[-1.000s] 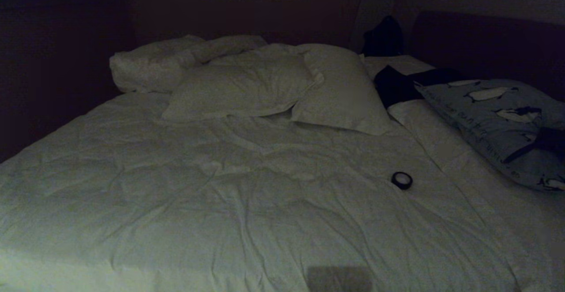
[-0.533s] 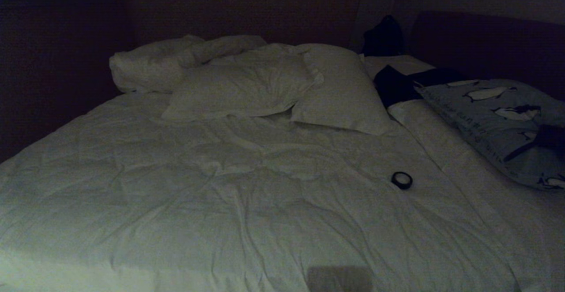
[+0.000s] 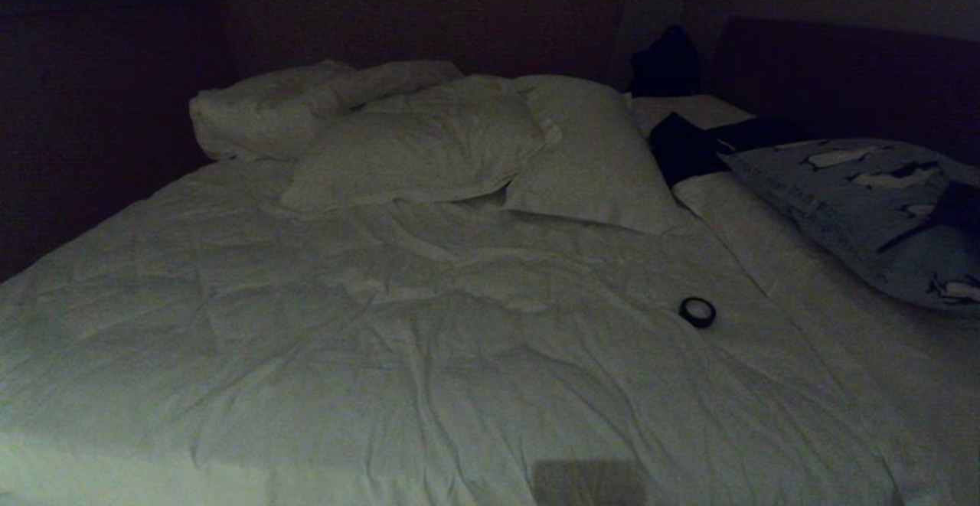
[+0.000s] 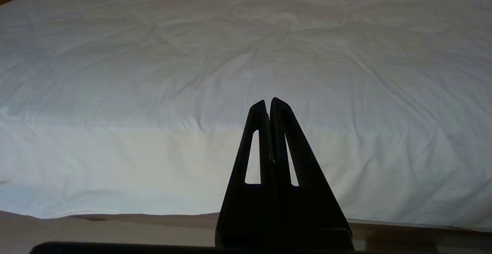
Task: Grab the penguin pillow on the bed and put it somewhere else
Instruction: Pick up the pillow
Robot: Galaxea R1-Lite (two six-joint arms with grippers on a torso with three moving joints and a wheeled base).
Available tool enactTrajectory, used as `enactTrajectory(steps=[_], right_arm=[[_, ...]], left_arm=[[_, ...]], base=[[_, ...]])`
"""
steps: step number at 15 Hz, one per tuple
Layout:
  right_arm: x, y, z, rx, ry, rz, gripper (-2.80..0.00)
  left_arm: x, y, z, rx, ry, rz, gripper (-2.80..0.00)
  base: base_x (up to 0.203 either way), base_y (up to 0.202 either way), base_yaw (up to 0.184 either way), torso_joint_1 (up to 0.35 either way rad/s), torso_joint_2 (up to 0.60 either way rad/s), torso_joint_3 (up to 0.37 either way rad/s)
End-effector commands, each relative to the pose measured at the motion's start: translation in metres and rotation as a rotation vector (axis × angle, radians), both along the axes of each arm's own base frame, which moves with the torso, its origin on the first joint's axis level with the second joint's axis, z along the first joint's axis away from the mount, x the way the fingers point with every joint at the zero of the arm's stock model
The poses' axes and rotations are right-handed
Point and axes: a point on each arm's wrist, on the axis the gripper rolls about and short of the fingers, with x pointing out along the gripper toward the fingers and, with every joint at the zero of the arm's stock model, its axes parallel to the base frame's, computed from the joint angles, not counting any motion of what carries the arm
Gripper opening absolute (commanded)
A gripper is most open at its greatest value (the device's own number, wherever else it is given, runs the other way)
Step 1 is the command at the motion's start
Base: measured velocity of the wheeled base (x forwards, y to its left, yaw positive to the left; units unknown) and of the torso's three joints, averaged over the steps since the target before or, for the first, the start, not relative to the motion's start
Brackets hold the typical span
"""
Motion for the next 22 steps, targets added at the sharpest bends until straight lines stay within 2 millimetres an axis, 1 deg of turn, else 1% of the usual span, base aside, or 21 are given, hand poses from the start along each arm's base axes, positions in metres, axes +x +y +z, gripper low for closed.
enactTrajectory(steps=[1,6,9,13,17,20,22], right_arm=[[-0.013,0.011,0.029,0.048,-0.114,0.007,-2.8],[-0.036,0.031,0.065,0.063,-0.222,0.032,-2.8],[-0.051,0.046,0.082,0.066,-0.269,0.058,-2.8],[-0.082,0.067,0.108,0.052,-0.345,0.087,-2.8],[-0.11,0.084,0.122,0.036,-0.381,0.17,-2.8],[-0.121,0.092,0.127,0.028,-0.396,0.196,-2.8],[-0.124,0.098,0.129,0.028,-0.403,0.214,-2.8]], left_arm=[[0.0,0.0,0.0,-0.001,0.001,0.0,-2.8],[0.0,0.0,0.0,-0.001,0.001,0.0,-2.8],[0.0,0.0,0.0,-0.001,0.001,0.0,-2.8],[0.0,0.0,0.0,0.0,0.001,0.0,-2.8],[0.0,0.0,0.0,-0.001,0.001,0.0,-2.8],[0.0,0.0,0.0,-0.001,0.001,0.0,-2.8],[0.0,0.0,0.0,-0.001,0.001,0.0,-2.8]], base=[[0.0,0.0,0.0,0.0,0.0,0.0],[0.0,0.0,0.0,0.0,0.0,0.0],[0.0,0.0,0.0,0.0,0.0,0.0],[0.0,0.0,0.0,0.0,0.0,0.0],[0.0,0.0,0.0,0.0,0.0,0.0],[0.0,0.0,0.0,0.0,0.0,0.0],[0.0,0.0,0.0,0.0,0.0,0.0]])
